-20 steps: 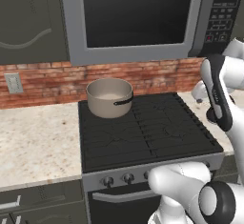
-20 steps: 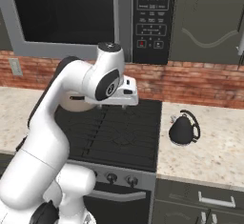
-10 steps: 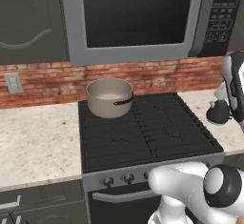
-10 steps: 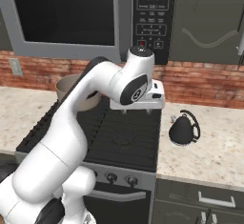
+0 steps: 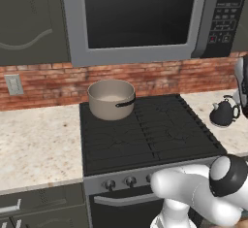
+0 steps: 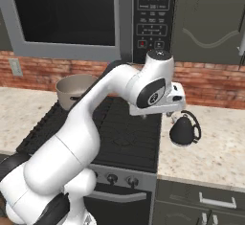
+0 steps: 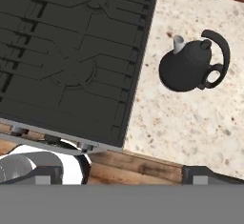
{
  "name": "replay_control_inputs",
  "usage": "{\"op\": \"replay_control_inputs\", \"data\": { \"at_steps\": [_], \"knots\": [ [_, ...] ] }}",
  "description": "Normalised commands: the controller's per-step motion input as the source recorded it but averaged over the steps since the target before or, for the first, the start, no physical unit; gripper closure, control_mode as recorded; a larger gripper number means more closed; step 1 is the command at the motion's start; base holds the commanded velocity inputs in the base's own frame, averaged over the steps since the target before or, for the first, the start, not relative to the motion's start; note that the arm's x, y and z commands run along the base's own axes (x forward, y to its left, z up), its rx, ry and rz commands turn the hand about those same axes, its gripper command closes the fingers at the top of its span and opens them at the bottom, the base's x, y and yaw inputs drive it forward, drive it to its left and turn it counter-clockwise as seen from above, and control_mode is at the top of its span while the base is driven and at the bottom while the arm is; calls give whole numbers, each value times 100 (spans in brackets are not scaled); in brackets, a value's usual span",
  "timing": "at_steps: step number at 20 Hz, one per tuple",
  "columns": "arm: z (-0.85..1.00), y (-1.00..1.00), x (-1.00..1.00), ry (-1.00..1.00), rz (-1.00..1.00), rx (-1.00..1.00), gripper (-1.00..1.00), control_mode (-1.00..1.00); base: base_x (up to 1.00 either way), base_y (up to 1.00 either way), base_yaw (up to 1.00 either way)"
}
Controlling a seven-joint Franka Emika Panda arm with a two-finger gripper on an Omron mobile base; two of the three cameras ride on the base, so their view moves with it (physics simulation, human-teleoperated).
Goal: Pick the kettle from the counter and place it on a stove burner. Then turn the burner on.
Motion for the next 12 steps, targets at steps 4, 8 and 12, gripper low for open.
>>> {"op": "replay_control_inputs", "data": {
  "at_steps": [4,8,12],
  "knots": [
    [-32,-42,0,-24,-2,-1,-100,-100,0,0,0],
    [-8,-22,17,-15,0,0,-100,-100,0,0,0],
    [-3,-14,33,0,0,0,-100,-100,0,0,0]
  ]
}}
